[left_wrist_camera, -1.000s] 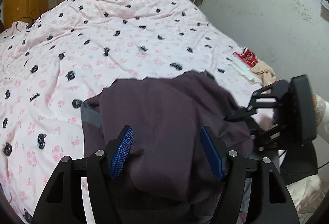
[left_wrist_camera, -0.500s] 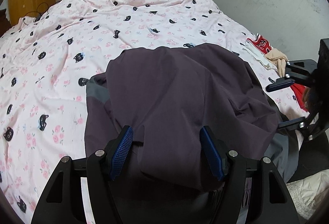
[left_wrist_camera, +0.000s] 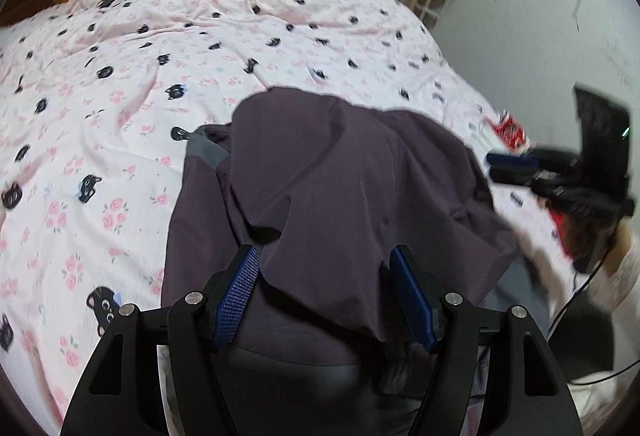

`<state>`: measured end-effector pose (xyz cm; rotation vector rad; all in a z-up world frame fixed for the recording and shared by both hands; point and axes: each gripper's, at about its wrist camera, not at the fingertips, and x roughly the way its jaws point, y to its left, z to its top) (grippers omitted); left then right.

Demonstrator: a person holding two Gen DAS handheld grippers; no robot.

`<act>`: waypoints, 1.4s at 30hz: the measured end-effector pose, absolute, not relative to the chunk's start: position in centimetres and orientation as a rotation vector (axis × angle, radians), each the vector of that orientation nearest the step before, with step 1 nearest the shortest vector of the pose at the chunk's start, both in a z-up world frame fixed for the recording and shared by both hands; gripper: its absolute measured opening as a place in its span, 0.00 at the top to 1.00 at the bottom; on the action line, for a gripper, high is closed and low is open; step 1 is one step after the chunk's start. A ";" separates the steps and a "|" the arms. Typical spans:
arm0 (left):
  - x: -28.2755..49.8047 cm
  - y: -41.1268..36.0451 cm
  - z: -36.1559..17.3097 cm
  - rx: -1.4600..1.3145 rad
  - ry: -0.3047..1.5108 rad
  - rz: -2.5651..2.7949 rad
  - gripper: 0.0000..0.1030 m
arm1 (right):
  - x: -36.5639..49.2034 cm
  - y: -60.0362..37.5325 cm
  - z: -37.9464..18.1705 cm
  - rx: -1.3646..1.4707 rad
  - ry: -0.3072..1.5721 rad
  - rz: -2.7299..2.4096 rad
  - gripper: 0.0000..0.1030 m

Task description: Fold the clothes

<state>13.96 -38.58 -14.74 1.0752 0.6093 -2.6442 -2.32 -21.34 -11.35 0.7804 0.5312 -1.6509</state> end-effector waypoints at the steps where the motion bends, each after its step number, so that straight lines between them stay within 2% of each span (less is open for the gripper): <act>1: 14.2 -38.7 -14.6 1.052 0.635 -2.643 0.38 | -2.6 -21.6 -11.6 0.784 0.527 -1.657 0.77; 7: 14.8 -39.9 -14.7 0.970 0.781 -2.622 0.35 | -3.1 -22.3 -11.4 0.770 0.473 -1.682 0.77; 12: 14.6 -40.2 -15.5 0.964 0.861 -2.613 0.34 | -2.4 -23.9 -11.6 0.735 0.545 -1.688 0.77; 16: 14.3 -39.8 -15.9 0.977 0.849 -2.608 0.34 | -2.2 -24.9 -12.1 0.731 0.588 -1.702 0.77; 23: 14.3 -40.2 -16.2 0.960 0.877 -2.603 0.34 | -3.3 -23.9 -11.5 0.774 0.499 -1.714 0.75; 32: 14.5 -40.8 -16.4 0.930 0.923 -2.604 0.34 | -4.1 -23.2 -11.4 0.777 0.516 -1.735 0.75; 42: 15.1 -41.7 -16.4 0.866 1.048 -2.598 0.36 | -1.7 -22.4 -9.9 0.740 0.457 -1.717 0.75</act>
